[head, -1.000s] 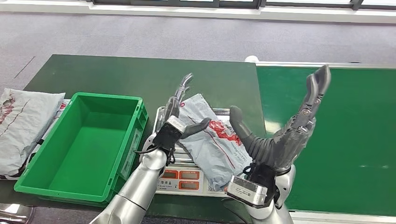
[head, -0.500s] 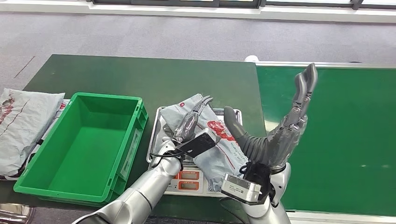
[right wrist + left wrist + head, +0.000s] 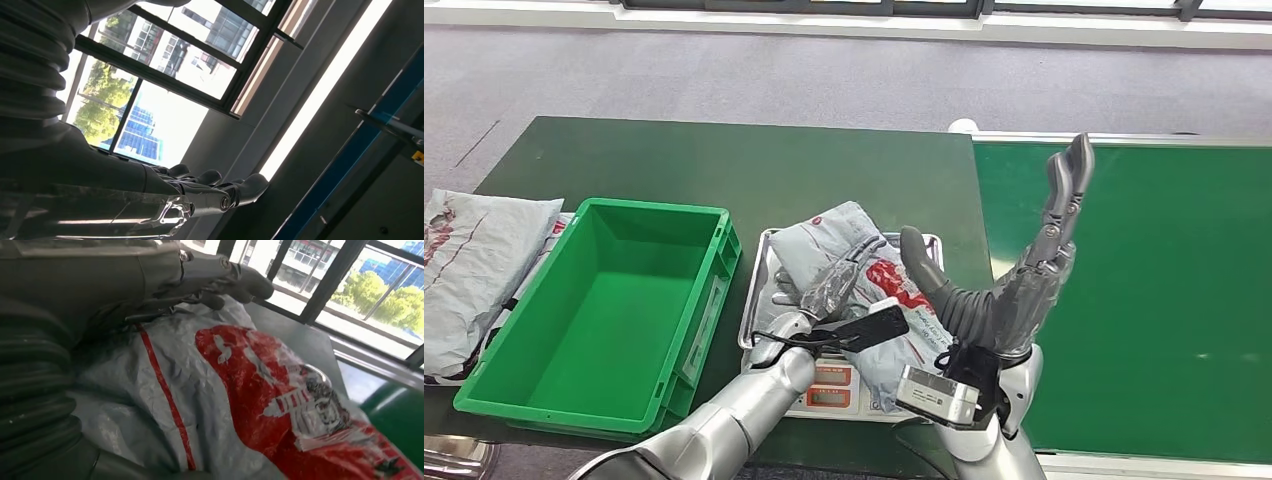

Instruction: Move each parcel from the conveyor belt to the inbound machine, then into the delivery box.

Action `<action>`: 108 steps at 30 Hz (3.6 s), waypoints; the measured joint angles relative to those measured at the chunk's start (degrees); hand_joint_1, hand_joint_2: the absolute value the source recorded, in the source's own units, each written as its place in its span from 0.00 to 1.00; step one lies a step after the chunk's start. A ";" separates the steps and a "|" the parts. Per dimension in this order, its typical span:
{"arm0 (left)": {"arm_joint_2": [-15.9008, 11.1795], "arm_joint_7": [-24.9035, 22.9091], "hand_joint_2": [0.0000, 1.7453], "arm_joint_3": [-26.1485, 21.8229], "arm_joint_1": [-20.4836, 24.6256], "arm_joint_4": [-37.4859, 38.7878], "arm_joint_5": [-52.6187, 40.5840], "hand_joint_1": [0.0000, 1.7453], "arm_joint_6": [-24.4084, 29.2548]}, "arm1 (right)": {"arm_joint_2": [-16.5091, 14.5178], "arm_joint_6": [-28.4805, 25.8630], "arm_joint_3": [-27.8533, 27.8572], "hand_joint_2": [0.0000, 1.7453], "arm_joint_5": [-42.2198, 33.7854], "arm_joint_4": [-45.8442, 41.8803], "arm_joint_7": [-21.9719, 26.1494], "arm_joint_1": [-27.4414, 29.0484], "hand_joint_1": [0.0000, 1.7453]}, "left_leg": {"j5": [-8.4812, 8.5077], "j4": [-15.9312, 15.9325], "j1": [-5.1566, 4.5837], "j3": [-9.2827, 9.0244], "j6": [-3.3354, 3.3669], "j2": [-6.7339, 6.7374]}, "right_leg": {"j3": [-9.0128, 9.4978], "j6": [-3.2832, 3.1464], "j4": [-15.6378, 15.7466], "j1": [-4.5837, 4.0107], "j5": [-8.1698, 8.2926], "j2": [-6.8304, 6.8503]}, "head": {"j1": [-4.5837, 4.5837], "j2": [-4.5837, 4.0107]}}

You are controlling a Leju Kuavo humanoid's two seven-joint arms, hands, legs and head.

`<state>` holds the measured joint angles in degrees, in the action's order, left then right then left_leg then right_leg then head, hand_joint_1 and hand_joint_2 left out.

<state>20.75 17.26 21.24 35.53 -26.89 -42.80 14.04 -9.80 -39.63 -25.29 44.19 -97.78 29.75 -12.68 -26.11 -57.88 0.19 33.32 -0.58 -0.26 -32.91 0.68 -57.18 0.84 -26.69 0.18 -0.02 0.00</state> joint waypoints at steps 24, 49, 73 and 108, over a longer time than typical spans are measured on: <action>-0.45 -6.05 1.00 5.23 2.53 3.93 -9.11 1.00 -3.63 | -0.38 -0.02 0.02 1.00 0.14 0.60 0.04 0.02 0.00 | 0.04 0.00 0.00 -0.06 0.03 -0.04 | 0.11 0.01 0.00 0.00 0.01 0.07 | 0.00 0.00; -0.93 -6.23 1.00 5.12 2.59 4.02 -13.24 1.00 -1.85 | -0.48 0.00 0.02 1.00 -0.44 1.36 0.04 -0.20 0.00 | 0.04 0.00 0.00 -0.06 0.03 -0.03 | 0.10 0.01 0.00 -0.01 0.00 0.06 | 0.00 0.00; -8.25 -9.37 1.00 -10.71 -8.24 -33.91 -26.10 1.00 21.08 | -0.61 -0.16 3.64 1.00 0.86 0.71 1.50 2.93 0.00 | 0.04 0.01 0.02 0.05 0.00 0.01 | -0.06 -0.02 -0.04 -0.01 -0.02 -0.02 | 0.01 0.00; -9.66 -12.80 1.00 -25.20 -12.58 -39.78 -27.31 1.00 23.22 | -1.97 -0.16 5.75 1.00 4.19 -3.07 1.09 6.94 0.00 | 0.04 0.01 0.02 0.05 0.00 0.03 | -0.08 -0.02 -0.04 -0.02 -0.02 -0.03 | 0.00 0.00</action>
<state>11.10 4.46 -3.96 22.95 -66.67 -70.12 37.26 -11.76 -39.78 -19.53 48.39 -100.84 30.84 -5.74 -26.07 -57.88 0.22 33.37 -0.58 -0.24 -32.99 0.66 -57.22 0.82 -26.71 0.15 -0.02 0.00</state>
